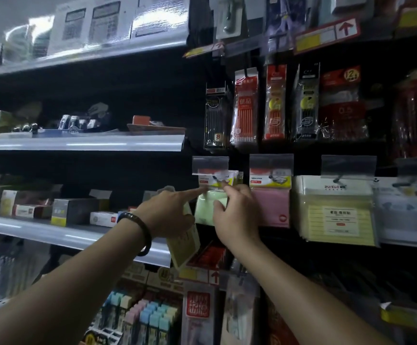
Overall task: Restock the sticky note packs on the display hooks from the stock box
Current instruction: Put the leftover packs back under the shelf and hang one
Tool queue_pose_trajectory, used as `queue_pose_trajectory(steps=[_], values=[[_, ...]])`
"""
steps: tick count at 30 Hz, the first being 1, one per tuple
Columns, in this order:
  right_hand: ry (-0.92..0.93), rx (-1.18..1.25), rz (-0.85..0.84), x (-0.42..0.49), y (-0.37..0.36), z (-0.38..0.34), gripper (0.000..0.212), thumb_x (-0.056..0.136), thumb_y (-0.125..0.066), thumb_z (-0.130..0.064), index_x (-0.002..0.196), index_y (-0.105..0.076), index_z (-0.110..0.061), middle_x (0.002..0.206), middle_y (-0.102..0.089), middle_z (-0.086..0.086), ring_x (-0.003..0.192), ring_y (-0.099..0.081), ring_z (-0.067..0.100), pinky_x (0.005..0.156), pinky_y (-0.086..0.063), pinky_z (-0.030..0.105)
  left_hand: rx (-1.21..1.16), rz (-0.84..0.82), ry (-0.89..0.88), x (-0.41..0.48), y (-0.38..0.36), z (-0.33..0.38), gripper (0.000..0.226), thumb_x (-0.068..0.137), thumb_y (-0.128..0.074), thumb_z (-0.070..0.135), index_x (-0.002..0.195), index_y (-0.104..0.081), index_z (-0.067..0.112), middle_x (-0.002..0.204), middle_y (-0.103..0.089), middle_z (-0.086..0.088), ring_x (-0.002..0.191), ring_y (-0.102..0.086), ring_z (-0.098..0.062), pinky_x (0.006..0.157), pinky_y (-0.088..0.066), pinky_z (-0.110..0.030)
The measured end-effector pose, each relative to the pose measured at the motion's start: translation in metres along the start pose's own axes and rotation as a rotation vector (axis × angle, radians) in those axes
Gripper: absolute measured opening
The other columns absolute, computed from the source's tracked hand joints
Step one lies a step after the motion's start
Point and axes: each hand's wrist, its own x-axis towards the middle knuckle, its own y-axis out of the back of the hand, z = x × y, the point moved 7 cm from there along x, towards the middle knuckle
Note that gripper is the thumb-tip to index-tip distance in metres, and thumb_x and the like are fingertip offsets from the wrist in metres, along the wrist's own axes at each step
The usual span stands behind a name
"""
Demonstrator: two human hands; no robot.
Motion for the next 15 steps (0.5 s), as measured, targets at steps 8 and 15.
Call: queue_pose_trajectory(steps=[8, 15], values=[[0.018, -0.53, -0.319, 0.001, -0.004, -0.009, 0.095, 0.091, -0.074, -0.019, 0.167, -0.016, -0.02, 0.153, -0.028, 0.021, 0.116, -0.062, 0.035, 0.075, -0.056, 0.035, 0.093, 0.038, 0.052, -0.008, 0.002, 0.002, 0.065, 0.095, -0.05, 0.029, 0.147, -0.04, 0.065, 0.126, -0.062, 0.006, 0.096, -0.067, -0.018, 0.072, -0.065, -0.04], [0.1, -0.258, -0.28, -0.032, 0.035, -0.02, 0.049, 0.104, -0.056, -0.044, 0.148, -0.046, -0.025, 0.131, -0.055, 0.0, 0.099, -0.058, 0.012, 0.074, -0.052, 0.028, -0.182, 0.198, 0.044, -0.071, 0.019, 0.02, 0.021, 0.102, -0.057, 0.029, 0.111, -0.073, 0.04, 0.103, -0.07, 0.012, 0.084, -0.067, -0.003, 0.064, -0.062, -0.028]])
